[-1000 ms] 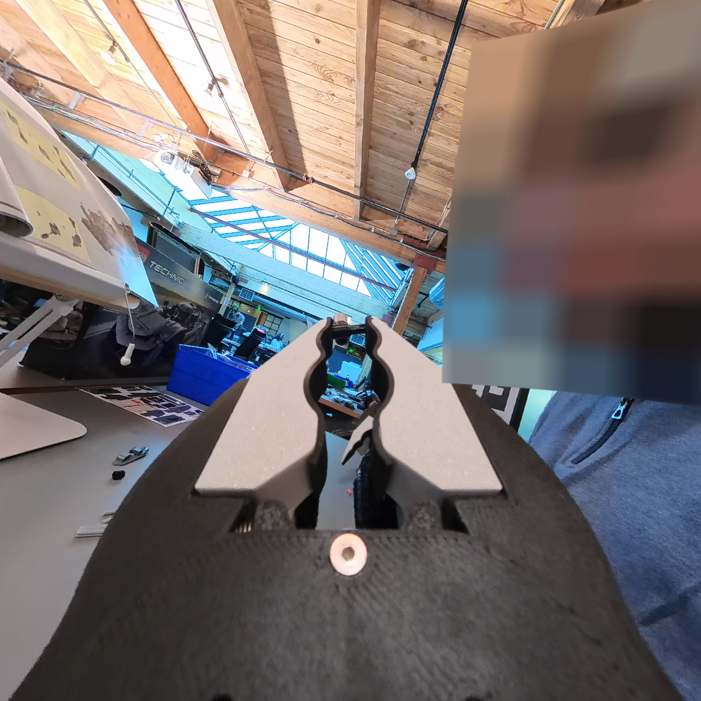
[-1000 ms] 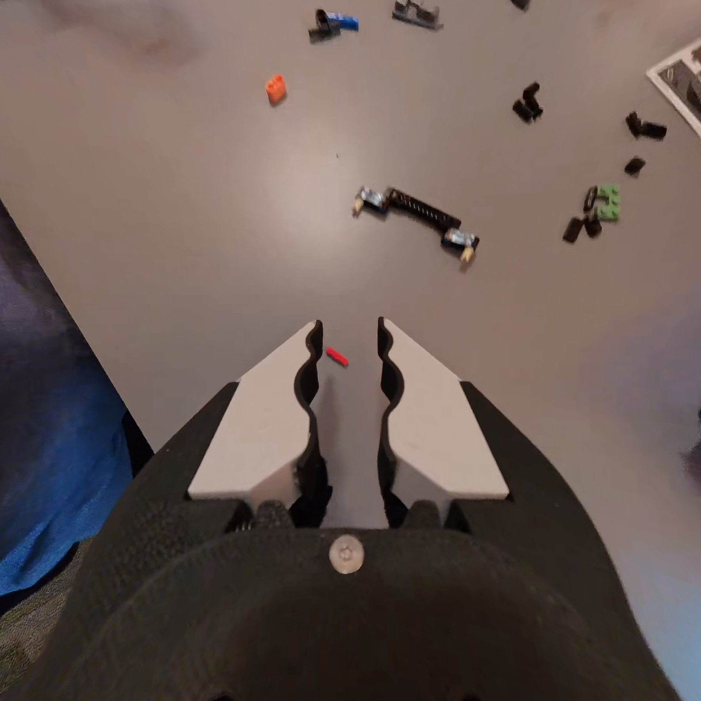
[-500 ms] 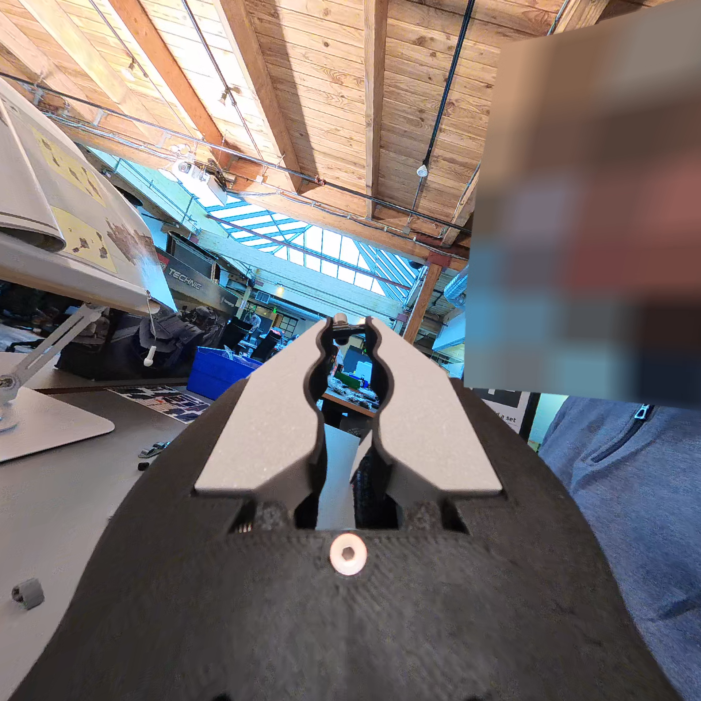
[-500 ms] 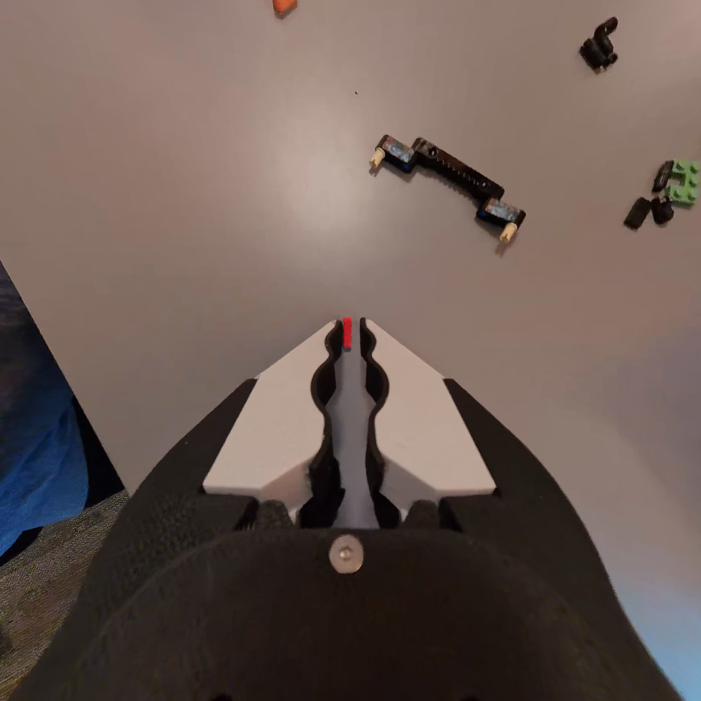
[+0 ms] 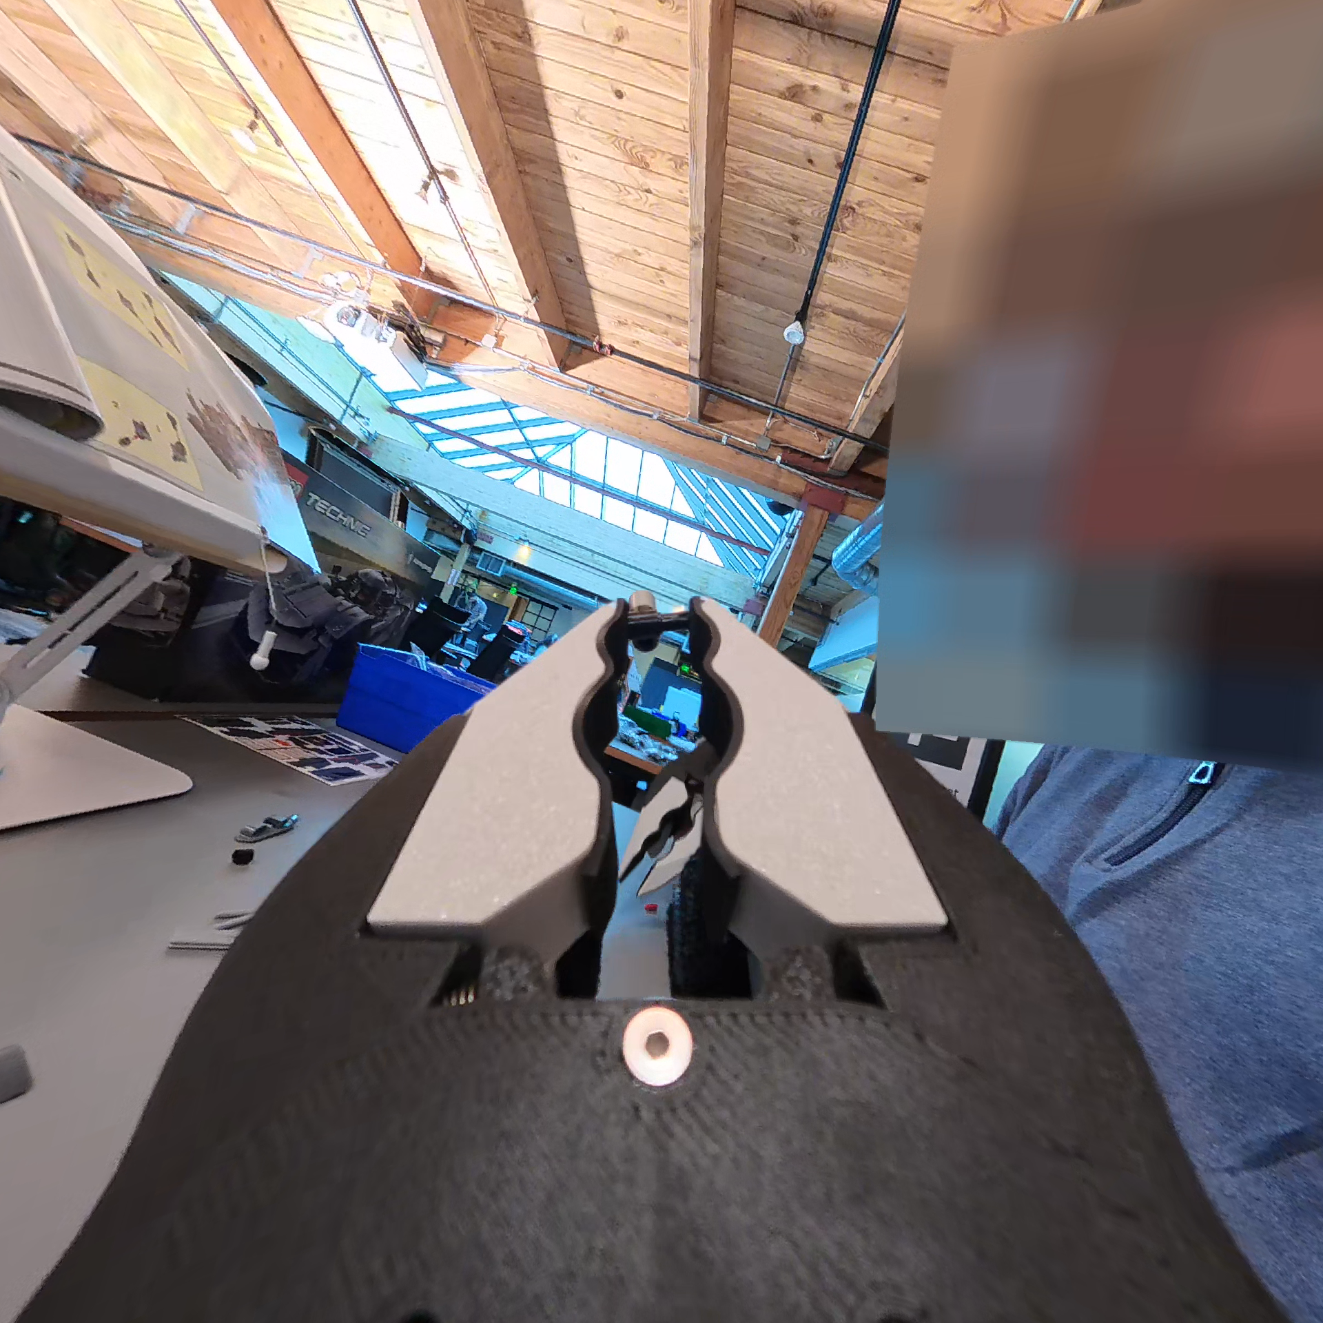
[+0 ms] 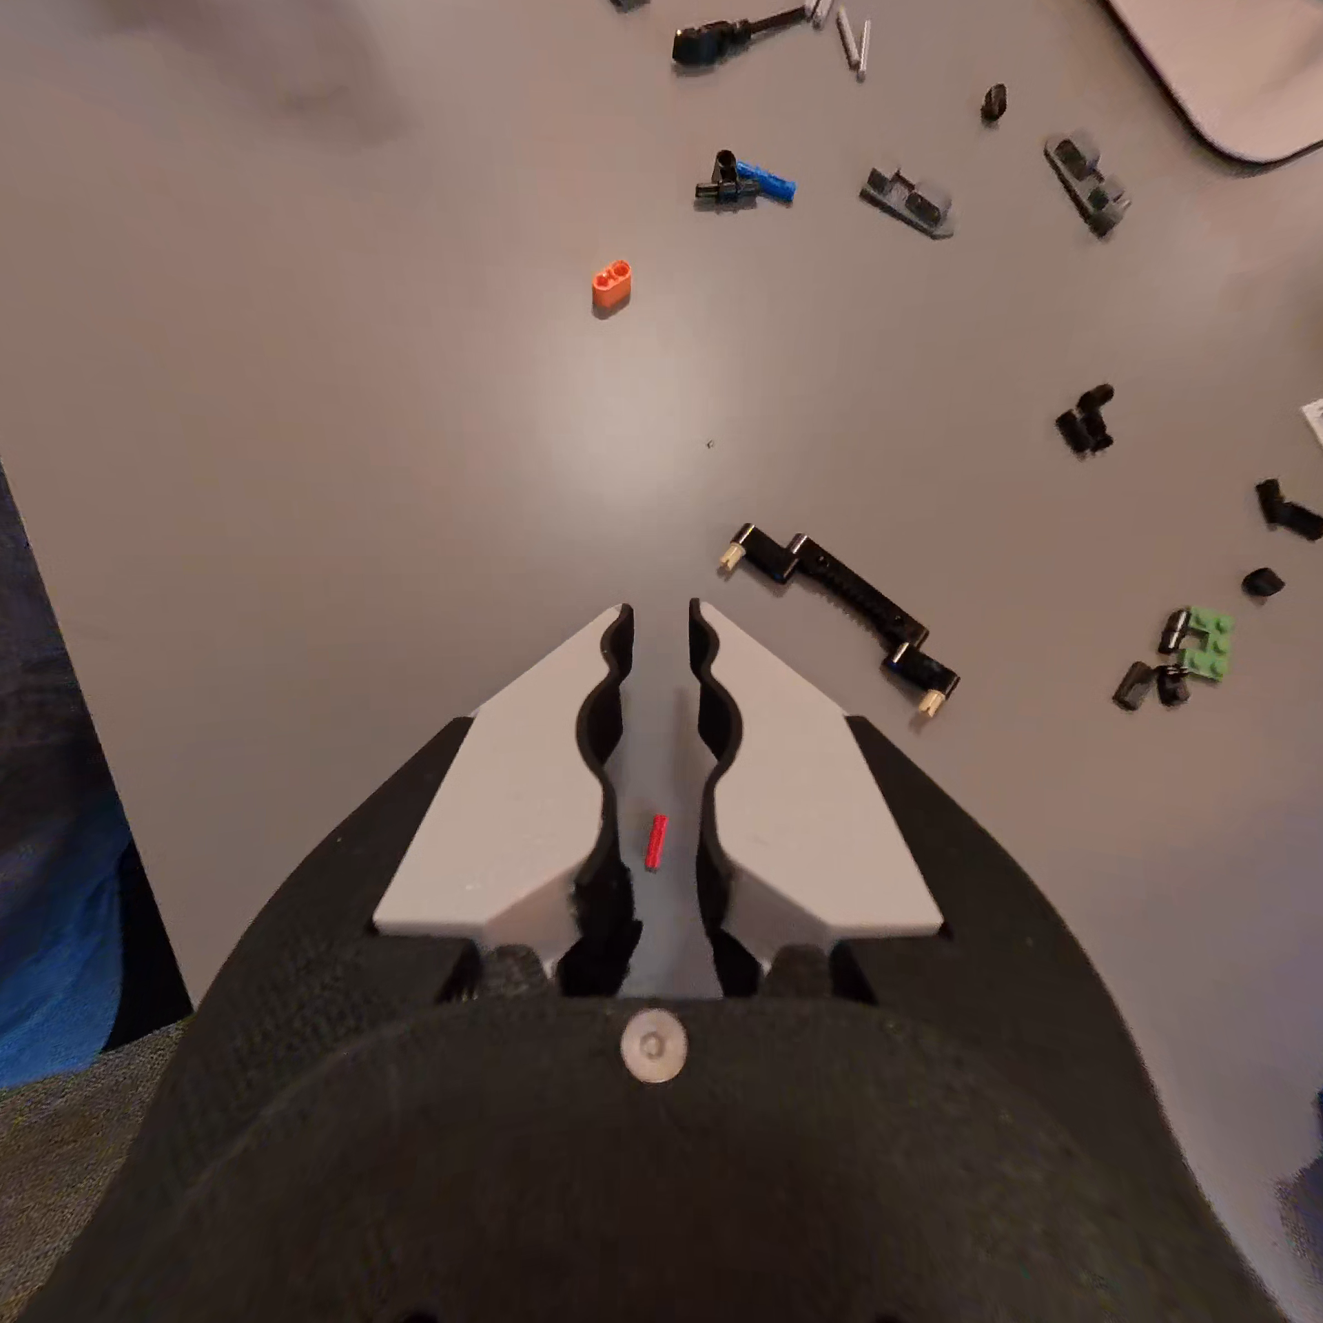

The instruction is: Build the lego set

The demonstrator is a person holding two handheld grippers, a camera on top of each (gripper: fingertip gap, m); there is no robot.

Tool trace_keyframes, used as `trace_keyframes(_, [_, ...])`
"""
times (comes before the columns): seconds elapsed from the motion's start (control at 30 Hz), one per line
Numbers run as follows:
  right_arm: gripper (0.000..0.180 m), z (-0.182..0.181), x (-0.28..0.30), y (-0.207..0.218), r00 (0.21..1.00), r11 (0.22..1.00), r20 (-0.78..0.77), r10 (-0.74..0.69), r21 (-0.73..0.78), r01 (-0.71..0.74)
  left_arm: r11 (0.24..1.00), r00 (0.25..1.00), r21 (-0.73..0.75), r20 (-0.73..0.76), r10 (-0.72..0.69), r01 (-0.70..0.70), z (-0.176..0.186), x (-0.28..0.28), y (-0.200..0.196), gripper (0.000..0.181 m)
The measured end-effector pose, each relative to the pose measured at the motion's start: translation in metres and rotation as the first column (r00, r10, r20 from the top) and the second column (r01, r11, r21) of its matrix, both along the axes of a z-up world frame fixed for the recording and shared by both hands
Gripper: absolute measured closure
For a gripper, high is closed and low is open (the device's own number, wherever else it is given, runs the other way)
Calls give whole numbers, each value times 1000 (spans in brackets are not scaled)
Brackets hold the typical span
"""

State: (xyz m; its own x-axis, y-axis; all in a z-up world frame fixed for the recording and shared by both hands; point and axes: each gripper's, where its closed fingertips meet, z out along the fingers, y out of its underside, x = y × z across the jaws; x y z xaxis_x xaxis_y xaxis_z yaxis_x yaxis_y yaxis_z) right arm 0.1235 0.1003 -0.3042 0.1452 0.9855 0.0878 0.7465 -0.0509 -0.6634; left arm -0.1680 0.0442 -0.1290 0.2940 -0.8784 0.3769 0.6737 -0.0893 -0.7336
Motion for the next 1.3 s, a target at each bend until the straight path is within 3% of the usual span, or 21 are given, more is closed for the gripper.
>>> trace_keyframes(0.27, [162, 17, 3, -4, 999, 1000, -44, -21, 14, 21, 1000, 998, -16, -59, -24, 23, -5, 20, 0, 167])
trace_keyframes(0.47, [157, 35, -5, -23, 993, 1000, -114, -3, 9, 4, 999, 956, -38, -293, 24, -37, -23, 57, 0, 167])
trace_keyframes(0.6, [152, 64, -30, -42, 946, 991, -323, -42, -134, -1, 986, 833, 53, -529, 164, -161, -37, 93, -2, 167])
trace_keyframes(0.73, [147, 99, -62, -61, 789, 879, -584, -191, -459, -128, 942, 610, 251, -717, 335, -223, -48, 141, -6, 167])
trace_keyframes(0.83, [145, 104, -79, -64, 746, 831, -623, -235, -527, -179, 896, 438, 396, -782, 443, -200, -55, 172, -12, 167])
trace_keyframes(0.93, [144, 109, -89, -70, 729, 778, -639, -244, -578, -246, 865, 351, 472, -791, 501, -170, -57, 190, -16, 167])
trace_keyframes(1.07, [143, 113, -89, -73, 692, 697, -662, -287, -640, -323, 849, 312, 516, -793, 523, -111, -63, 209, -24, 167])
trace_keyframes(1.23, [156, 120, -80, -88, 624, 562, -717, -311, -668, -488, 841, 351, 539, -778, 521, -54, -63, 236, -36, 167])
trace_keyframes(1.3, [160, 121, -73, -90, 593, 551, -738, -322, -656, -516, 841, 368, 540, -774, 515, -43, -64, 243, -37, 167])
